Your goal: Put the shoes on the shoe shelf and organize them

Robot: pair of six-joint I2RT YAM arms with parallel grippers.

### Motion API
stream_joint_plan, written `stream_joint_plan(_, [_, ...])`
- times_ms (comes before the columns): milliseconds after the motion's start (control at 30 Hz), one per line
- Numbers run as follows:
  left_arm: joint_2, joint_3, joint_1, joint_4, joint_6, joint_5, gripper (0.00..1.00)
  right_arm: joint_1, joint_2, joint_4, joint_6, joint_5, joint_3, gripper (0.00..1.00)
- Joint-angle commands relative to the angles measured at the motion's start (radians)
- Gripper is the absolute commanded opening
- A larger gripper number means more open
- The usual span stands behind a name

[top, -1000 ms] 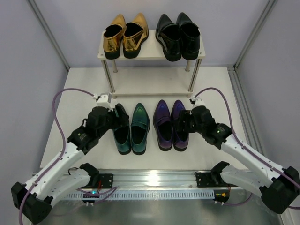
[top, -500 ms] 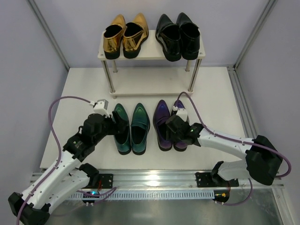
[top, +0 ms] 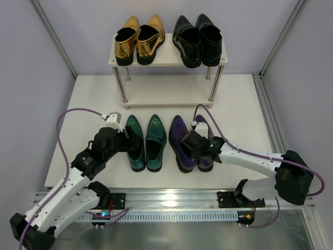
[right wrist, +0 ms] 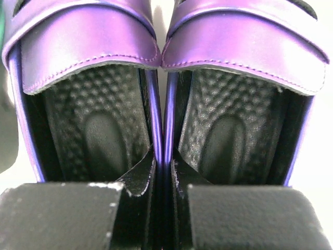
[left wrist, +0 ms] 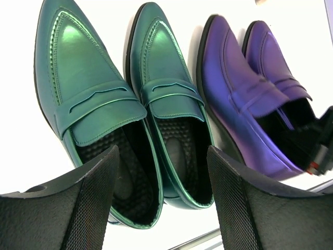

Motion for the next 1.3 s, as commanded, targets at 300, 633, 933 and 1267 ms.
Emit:
stream_joint_plan(300, [-0.008,0.060,-0.003,-0.016,0.019,-0.017,0.67,0.057,-0.202,-0.105,-0.201,0.162,0.310,0.04])
stream_joint_plan(633, [-0.031,0.064,-0.003,-0.051,0.010,-0.021,0.66,0.043,-0.046,0.260,-0.415,0.383,0.374,0.04])
stream_joint_plan(933, [-0.118,0.058,-0.003,-0.113,-0.001,-0.041,0.66,-0.147,0.137,0.524,-0.524,0.259,0.454,0.04])
stream_joint_plan(1267, [-0.166,0.038,-0.003,-0.126,-0.027,-0.012,0.66,-0.309,0.306,0.682,-0.571,0.046,0.557,0.04])
